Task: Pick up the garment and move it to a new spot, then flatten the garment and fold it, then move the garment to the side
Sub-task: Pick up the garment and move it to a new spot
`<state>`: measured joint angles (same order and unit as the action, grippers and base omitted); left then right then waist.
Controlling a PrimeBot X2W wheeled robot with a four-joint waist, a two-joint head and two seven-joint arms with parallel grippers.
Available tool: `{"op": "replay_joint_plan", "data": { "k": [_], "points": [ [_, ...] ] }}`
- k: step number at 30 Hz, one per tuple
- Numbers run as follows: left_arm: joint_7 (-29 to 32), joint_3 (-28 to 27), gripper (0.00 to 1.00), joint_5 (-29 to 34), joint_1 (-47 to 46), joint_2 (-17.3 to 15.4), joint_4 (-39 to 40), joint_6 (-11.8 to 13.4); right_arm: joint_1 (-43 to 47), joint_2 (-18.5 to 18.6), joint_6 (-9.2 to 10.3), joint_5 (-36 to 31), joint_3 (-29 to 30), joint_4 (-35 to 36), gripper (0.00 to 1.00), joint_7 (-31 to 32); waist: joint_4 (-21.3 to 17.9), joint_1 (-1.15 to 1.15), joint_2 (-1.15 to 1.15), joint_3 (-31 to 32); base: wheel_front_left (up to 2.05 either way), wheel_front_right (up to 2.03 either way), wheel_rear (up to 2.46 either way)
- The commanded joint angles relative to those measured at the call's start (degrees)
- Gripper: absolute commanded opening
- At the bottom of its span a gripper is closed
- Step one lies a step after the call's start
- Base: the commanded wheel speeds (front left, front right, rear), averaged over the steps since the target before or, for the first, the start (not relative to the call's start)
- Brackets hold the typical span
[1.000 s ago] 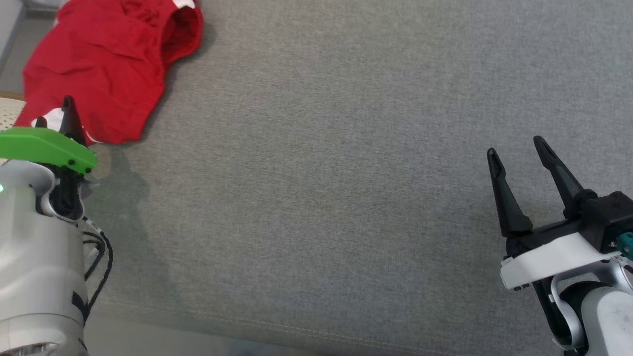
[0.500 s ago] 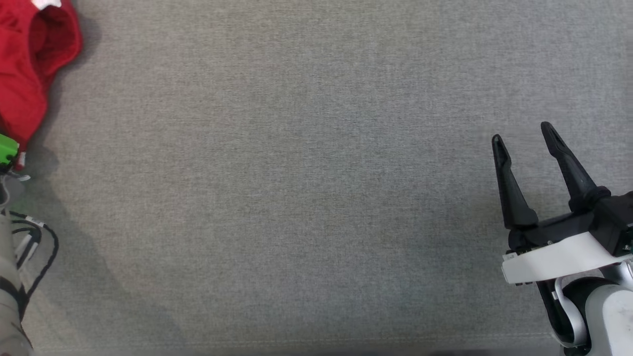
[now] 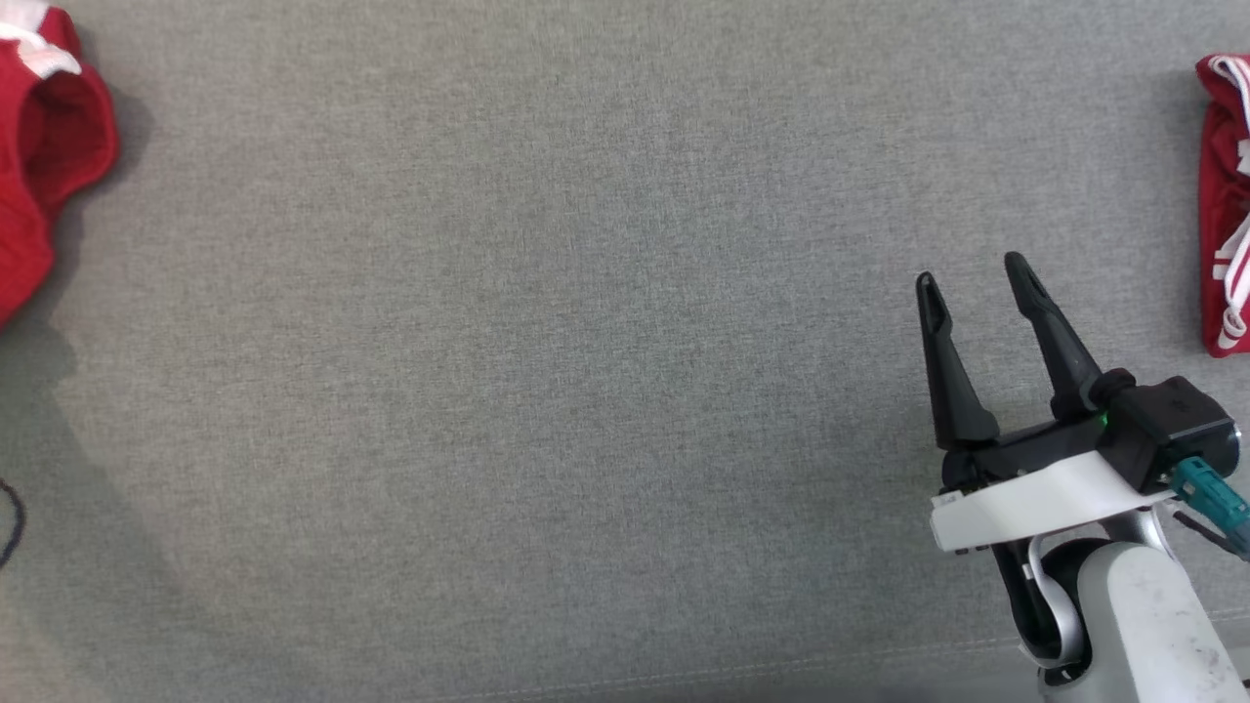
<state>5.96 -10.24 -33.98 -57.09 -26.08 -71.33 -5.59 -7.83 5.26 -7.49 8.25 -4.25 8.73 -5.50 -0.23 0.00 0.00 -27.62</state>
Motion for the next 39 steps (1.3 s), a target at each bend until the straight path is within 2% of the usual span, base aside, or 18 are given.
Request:
{"op": "replay_joint_plan", "data": {
  "k": [1,5,7,9,18,27,32,36,39],
  "points": [
    [-0.4,0.8,0.0,1.2,-1.4,-2.3,0.9,-0.6,-0.7,-0.4,-0.01,0.6,-0.5,-1.4,1.0,-1.1,0.3,0.0,0.0,5.7,0.0,0.0,0.0],
    [0.1,4.0,0.0,2.5,-4.1,-3.5,3.5,-1.7,-0.6,-1.3,-0.01,1.8,-0.5,-5.6,1.0,-3.5,0.3,0.0,0.0,10.5,0.0,0.0,0.0],
    [0.9,6.7,0.0,3.5,-5.9,-2.8,6.1,-1.9,0.1,-1.6,-0.01,2.1,-0.1,-7.3,1.0,-4.4,0.4,0.0,0.0,12.8,0.0,0.0,0.0],
    [2.2,10.2,0.0,2.1,-7.4,0.0,11.1,-1.9,1.0,-1.8,-0.01,2.3,0.4,-8.9,1.0,-4.9,0.7,0.0,0.0,15.1,0.0,0.0,0.0],
    [6.6,23.4,0.0,-6.8,-1.8,7.4,35.4,-1.9,2.8,-2.2,-0.01,2.8,-0.1,-12.5,1.0,-6.0,-0.9,0.0,0.0,21.2,0.0,0.0,0.0],
    [6.7,33.9,0.0,-11.9,7.7,14.1,51.9,-1.9,3.1,-2.3,-0.01,4.0,-2.0,-13.5,1.0,-6.6,-8.2,0.0,0.0,22.0,0.0,0.0,0.0],
    [5.7,37.6,0.0,-12.8,13.5,16.7,52.2,-1.9,2.4,-2.3,-0.01,4.3,-3.4,-14.1,1.0,-6.7,-13.9,0.0,0.0,21.0,0.0,0.0,0.0],
    [4.9,39.4,0.0,-13.3,17.4,18.0,47.7,-1.9,1.8,-2.3,-0.01,4.7,-3.7,-14.3,1.0,-7.2,-17.7,0.0,0.0,19.7,0.0,0.0,0.0],
    [4.2,40.9,0.0,-11.9,18.8,17.8,42.2,-1.6,1.5,-2.4,-0.01,4.9,-4.0,-14.6,1.0,-7.4,-19.1,0.0,0.0,18.8,0.0,0.0,0.0]
  ]
}}
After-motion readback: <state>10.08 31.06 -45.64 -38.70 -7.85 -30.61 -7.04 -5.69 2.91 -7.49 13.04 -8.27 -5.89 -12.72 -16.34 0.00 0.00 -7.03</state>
